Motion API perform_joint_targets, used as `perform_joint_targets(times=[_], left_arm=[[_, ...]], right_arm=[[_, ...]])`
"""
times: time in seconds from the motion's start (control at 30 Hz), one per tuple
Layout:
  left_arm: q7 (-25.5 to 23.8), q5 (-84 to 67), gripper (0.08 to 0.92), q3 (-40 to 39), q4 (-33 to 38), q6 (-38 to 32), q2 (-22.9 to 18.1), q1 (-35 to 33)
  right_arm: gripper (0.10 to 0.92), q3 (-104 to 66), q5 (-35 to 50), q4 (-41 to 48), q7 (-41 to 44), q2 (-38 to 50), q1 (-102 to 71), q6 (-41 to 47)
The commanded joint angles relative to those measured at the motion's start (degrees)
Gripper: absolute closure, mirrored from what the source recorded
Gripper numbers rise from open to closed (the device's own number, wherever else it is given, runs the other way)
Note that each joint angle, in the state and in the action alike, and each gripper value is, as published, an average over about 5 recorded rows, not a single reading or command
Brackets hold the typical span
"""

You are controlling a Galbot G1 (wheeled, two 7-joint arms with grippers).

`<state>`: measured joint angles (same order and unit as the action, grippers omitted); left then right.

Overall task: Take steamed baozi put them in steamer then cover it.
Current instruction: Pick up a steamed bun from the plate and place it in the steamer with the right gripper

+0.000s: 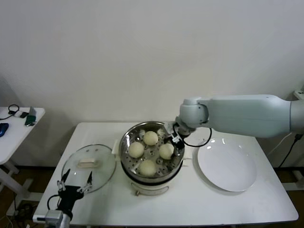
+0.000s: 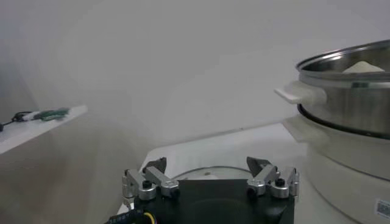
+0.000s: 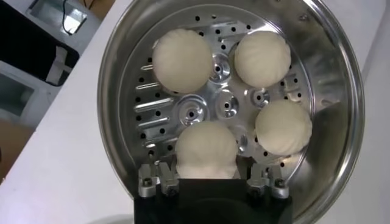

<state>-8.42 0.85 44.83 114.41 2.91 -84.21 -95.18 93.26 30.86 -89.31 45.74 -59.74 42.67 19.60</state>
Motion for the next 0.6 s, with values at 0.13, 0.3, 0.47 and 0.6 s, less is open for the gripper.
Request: perform_joint_targets(times=[0.13,0.3,0.47,0.6], left_arm=[[-0.3,-0.1,0.177,0.1,0.0,0.0,0.2,0.0],[-0.7,0.0,0.177,0.1,0.1,0.2,0.2,0.0],[-1.4,0.6,0.177,0.1,0.6,0.3,0.3,-0.3],[-1.1,0.9,0.177,0.1,1.1,-0.3,0.4,-0.4]], right_arm=[[0.36,-0.2,-0.8,0.4,-0.1,-0.5,-1.2,-0.1],[0.293,0.0,-0.4,0.5,1.4,-0.4,-0.4,-0.8],[0.209,-1.3,1.9,1.1,3.2,0.8,2.5,-2.1],[0.203,-4.5,10.5,2.7,3.7,3.1,5.6,-2.4]])
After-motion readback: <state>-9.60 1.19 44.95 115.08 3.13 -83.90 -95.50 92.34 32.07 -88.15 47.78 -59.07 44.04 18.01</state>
